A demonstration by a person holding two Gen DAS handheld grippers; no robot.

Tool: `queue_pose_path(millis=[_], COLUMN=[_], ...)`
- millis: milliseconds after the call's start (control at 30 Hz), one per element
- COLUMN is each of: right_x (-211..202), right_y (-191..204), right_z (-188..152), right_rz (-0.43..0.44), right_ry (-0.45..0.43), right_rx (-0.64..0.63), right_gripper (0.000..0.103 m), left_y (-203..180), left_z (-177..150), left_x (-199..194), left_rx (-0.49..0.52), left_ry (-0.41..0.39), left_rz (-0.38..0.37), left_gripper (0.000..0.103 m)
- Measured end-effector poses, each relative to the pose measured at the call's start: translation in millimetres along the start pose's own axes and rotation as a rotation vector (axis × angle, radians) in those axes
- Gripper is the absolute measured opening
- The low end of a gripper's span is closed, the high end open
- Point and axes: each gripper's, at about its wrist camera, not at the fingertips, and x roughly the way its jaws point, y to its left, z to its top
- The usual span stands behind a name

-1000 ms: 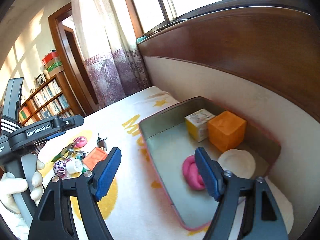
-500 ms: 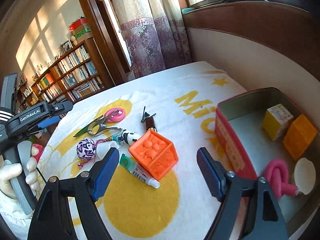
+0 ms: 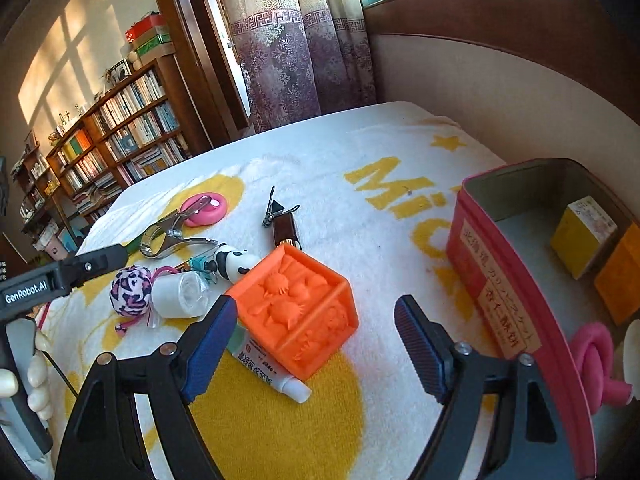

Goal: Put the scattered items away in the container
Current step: 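Grasp the leopard-print plush with the left gripper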

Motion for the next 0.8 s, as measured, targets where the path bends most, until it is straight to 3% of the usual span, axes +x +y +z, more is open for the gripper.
queue_pose_path(millis=[167, 467, 533, 633, 767, 800], right_x=[0.2, 0.8, 2.0, 2.0, 0.6, 0.9], right_y=[1.3, 1.9, 3.4, 5.1, 5.6, 5.1], right_z=[-1.4, -3.0, -4.1, -5.3, -5.0, -4.8], right_rz=[0.001, 0.004, 0.002, 0.006, 0.005, 0.004], right_ry=[-0.010, -0.020, -0.016, -0.016, -0.028, -0.027], right_rx=[-0.006, -0.007, -0.016, -0.024, -0.028, -0.026], right_gripper=[0.084, 0.084, 0.084, 0.084, 0.084, 0.084], left_y=[6.2, 12.3, 12.6, 12.3, 12.2, 12.0], left_z=[-7.7, -9.4, -8.6, -7.4, -4.9, -4.6], left_x=[19.2, 25.1, 22.1, 13.9, 3.1, 1.7], left_rx=[-0.033, -0.054, -0.060, -0.071, -0.081, -0.080], left_ry=[0.026, -0.017, -0.023, -0.039, -0.061, -0.062], left_rz=[-0.018, -0.047, -0.054, -0.059, -0.063, -0.069], left_gripper=[0.083, 0.082, 0.068, 0.056, 0.048, 0.036])
